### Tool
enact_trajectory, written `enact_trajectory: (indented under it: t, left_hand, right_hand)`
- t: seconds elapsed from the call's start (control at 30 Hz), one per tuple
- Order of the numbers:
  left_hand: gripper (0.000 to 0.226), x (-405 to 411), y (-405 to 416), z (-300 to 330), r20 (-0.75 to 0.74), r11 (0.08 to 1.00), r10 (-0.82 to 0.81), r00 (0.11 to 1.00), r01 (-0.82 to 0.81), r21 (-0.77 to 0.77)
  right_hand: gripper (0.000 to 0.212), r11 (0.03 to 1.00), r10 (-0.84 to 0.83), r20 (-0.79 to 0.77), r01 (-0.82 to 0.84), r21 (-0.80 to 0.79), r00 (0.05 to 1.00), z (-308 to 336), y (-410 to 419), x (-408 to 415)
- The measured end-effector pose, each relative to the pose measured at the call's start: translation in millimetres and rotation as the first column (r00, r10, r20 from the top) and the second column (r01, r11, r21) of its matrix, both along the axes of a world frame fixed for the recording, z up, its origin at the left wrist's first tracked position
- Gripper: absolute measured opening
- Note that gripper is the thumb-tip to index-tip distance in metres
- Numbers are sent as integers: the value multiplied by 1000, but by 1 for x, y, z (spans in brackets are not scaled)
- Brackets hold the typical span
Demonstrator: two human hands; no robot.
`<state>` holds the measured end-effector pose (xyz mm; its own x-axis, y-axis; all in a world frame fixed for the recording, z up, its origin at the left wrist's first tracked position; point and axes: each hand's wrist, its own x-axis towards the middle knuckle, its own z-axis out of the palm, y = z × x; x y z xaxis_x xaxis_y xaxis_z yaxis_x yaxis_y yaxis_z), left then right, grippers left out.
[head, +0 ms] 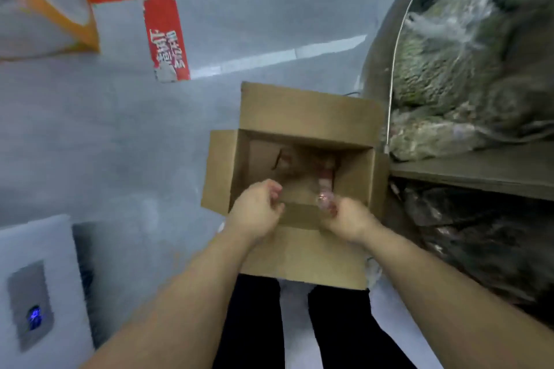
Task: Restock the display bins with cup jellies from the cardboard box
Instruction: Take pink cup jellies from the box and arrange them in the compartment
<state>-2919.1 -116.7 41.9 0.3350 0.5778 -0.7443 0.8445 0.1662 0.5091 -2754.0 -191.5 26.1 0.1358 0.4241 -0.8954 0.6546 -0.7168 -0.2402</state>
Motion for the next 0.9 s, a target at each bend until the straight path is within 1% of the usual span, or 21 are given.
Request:
enact_trajectory:
  t: [0.03, 0.07, 0.13, 0.2, 0.27, 0.33, 0.4, 0.43, 0.5, 0.57, 0.6, 0.63, 0.67, 0.7, 0.73, 0.77, 0.8, 0.83, 0.9]
  left_hand:
    - [36, 7, 5, -30, -19, 999, -19, 1000, 19, -36]
    - [41, 14, 10, -58, -35, 997, 2, 999, -4, -72]
    - [48, 27, 21, -109, -88, 984, 106, 991, -117, -134]
    - [54, 40, 28, -153, -151, 969, 176, 973, -198, -147]
    - [54, 51, 30, -188, -188, 972, 160, 969, -188, -139]
    - [50, 62, 29, -213, -197, 989, 37, 980, -63, -130]
    - [51, 69, 29, -231, -230, 999, -47, 972, 40, -37]
    - [56, 69, 30, -237, -252, 999, -35, 967, 41, 20]
    - [62, 69, 32, -239, -261, 996, 36, 965, -14, 86]
    - [61, 64, 32, -228, -207, 997, 43, 977, -30, 66]
    - [60, 60, 31, -218, -169, 998, 51, 984, -43, 49]
    - [60, 55, 29, -203, -132, 997, 79, 988, -75, 35]
    - [61, 48, 26, -183, -103, 992, 122, 987, -121, 22]
    - [62, 41, 21, -161, -67, 986, 166, 984, -164, 25]
    - [64, 34, 17, -136, -22, 979, 203, 979, -202, 41]
    - [64, 27, 13, -107, 30, 967, 246, 969, -248, 63]
    - [62, 19, 9, -77, 79, 949, 299, 951, -305, 79]
    - [57, 13, 6, -43, 128, 925, 357, 925, -370, 91]
    - [41, 1, 7, 33, 233, 884, 424, 875, -456, 104]
  right_hand:
    - [32, 999, 33, 20, -32, -18, 999, -33, 4, -1]
    - [37, 997, 69, 45, -68, -31, 997, -64, 9, -1]
    - [53, 983, 154, 130, -139, -118, 980, -121, 18, -1]
    - [69, 952, 160, 191, -100, -288, 968, -166, 24, 0]
    - [76, 923, 157, 220, -64, -380, 963, -197, 27, -4]
    - [72, 924, 180, 297, -57, -379, 938, -220, 24, -6]
    - [62, 939, 255, 401, -125, -321, 880, -231, 24, -5]
    - [59, 937, 300, 432, -178, -299, 850, -231, 23, -4]
    - [57, 919, 382, 447, -279, -279, 809, -224, 22, -3]
    - [58, 890, 455, 445, -382, -247, 772, -207, 23, -3]
    - [57, 891, 453, 448, -403, -206, 771, -194, 24, -2]
    - [54, 914, 404, 434, -369, -166, 805, -178, 23, -2]
    - [48, 961, 275, 383, -252, -110, 882, -160, 22, -2]
    - [39, 997, 64, 273, -52, -50, 960, -137, 22, -4]
    - [30, 980, -198, 111, 199, -1, 974, -114, 21, -8]
    - [25, 889, -457, -56, 458, 3, 888, -87, 21, -12]
    - [24, 753, -651, -178, 657, -32, 738, -57, 20, -17]
    - [23, 621, -768, -260, 780, -77, 585, -24, 19, -20]
    - [19, 398, -866, -389, 903, -160, 313, 50, 17, -25]
